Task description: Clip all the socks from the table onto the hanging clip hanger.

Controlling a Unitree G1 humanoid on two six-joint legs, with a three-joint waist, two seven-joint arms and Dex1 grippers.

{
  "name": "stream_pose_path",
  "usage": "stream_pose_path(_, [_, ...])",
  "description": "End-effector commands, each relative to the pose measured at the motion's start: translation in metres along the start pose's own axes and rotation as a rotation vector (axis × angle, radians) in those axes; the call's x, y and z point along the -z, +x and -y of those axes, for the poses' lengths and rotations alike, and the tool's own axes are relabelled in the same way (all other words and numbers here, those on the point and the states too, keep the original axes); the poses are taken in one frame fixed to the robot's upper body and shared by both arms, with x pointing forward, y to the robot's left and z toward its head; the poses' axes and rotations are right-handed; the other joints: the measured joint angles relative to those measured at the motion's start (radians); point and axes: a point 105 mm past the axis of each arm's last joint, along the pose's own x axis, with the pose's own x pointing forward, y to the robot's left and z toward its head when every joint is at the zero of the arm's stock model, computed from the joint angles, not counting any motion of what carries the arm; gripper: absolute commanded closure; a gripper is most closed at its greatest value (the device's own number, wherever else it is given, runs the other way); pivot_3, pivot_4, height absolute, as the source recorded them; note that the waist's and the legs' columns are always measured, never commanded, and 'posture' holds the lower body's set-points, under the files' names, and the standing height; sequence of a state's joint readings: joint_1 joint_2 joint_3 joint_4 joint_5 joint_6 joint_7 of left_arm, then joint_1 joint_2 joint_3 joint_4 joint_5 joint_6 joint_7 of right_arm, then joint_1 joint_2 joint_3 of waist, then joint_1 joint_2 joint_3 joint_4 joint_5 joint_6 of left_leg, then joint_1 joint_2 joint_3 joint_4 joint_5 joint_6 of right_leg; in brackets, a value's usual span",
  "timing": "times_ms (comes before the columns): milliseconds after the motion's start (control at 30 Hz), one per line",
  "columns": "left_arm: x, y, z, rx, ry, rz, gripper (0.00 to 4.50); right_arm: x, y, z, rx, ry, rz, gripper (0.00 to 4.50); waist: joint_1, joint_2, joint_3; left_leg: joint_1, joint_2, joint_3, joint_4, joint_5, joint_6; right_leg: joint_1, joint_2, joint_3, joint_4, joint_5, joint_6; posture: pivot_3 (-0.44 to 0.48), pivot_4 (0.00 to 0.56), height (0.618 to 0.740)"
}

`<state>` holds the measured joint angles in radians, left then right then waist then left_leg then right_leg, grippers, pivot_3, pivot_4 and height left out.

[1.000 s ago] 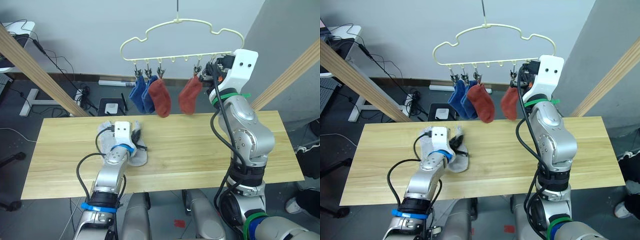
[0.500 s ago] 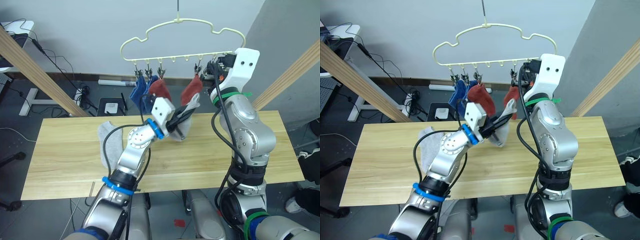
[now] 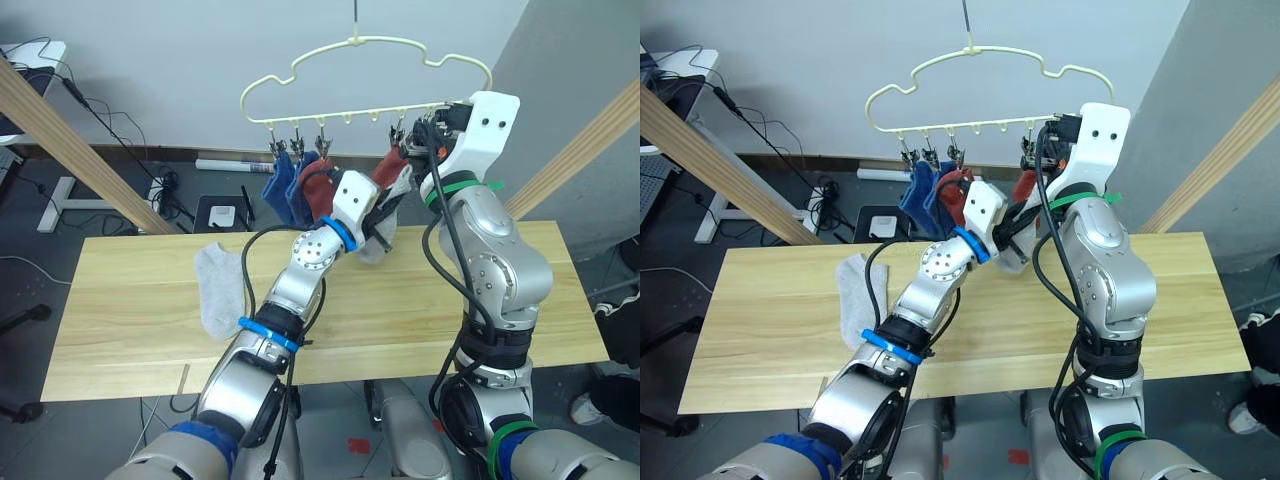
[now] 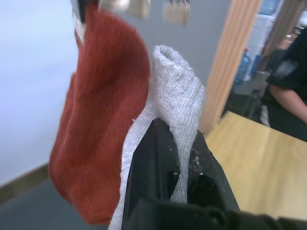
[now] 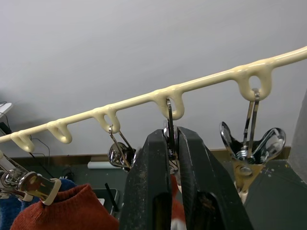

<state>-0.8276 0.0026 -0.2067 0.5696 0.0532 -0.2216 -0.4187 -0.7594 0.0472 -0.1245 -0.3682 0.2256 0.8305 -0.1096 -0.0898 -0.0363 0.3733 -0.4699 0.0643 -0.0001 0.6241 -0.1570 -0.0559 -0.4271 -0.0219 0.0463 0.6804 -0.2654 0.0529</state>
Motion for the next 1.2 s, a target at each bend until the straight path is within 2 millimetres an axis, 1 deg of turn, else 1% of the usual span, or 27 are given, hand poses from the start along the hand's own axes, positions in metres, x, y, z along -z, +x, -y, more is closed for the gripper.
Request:
stream_pose_path(33, [-0.014,0.005,-0.001,-0.020,0.031,0.058,4.48,-0.013,-0.005,-0.008,-0.031,0.004,0.051,4.50,0.000,0.000,0.000,0.000,0.000,0.000,0.000,0.000,0.000,0.000,0.000,0.000,0.000,0.000,0.000,-0.215,0.329,0.740])
stream_pose_path(300, [-0.018,0.007,-0.007,-0.048,0.041,0.075,4.48,-0.012,-0.005,-0.008,-0.028,0.001,0.048,4.50,0.000,0.000,0.000,0.000,0.000,0.000,0.000,0.000,0.000,0.000,0.000,0.000,0.000,0.000,0.000,-0.215,0.329,0.740])
stream_pose_path(400, [-0.015,0.006,-0.007,-0.050,0.031,0.064,4.48,-0.012,-0.004,-0.008,-0.029,0.001,0.047,4.50,0.000,0.000,0.000,0.000,0.000,0.000,0.000,0.000,0.000,0.000,0.000,0.000,0.000,0.000,0.000,-0.215,0.329,0.740])
stream_pose_path(667, [-0.016,0.011,-0.005,-0.044,0.020,0.058,4.48,-0.011,-0.005,-0.008,-0.031,0.000,0.041,4.50,0.000,0.000,0.000,0.000,0.000,0.000,0.000,0.000,0.000,0.000,0.000,0.000,0.000,0.000,0.000,-0.215,0.329,0.740])
stream_pose_path(900, [-0.021,0.015,-0.012,-0.069,0.014,0.064,4.48,-0.010,-0.005,-0.008,-0.029,-0.003,0.034,4.50,0.000,0.000,0.000,0.000,0.000,0.000,0.000,0.000,0.000,0.000,0.000,0.000,0.000,0.000,0.000,-0.218,0.336,0.740])
stream_pose_path(1167, [-0.023,0.017,-0.011,-0.068,0.011,0.073,4.48,-0.010,-0.006,-0.007,-0.019,0.005,0.037,4.50,0.000,0.000,0.000,0.000,0.000,0.000,0.000,0.000,0.000,0.000,0.000,0.000,0.000,0.000,0.000,-0.219,0.339,0.740])
stream_pose_path(1200, [-0.023,0.017,-0.011,-0.068,0.011,0.072,4.50,-0.011,-0.006,-0.006,-0.018,0.009,0.042,3.83,-0.001,0.000,0.000,0.000,0.000,0.000,0.000,0.000,0.000,0.000,0.000,0.000,0.000,0.000,0.000,-0.219,0.339,0.740])
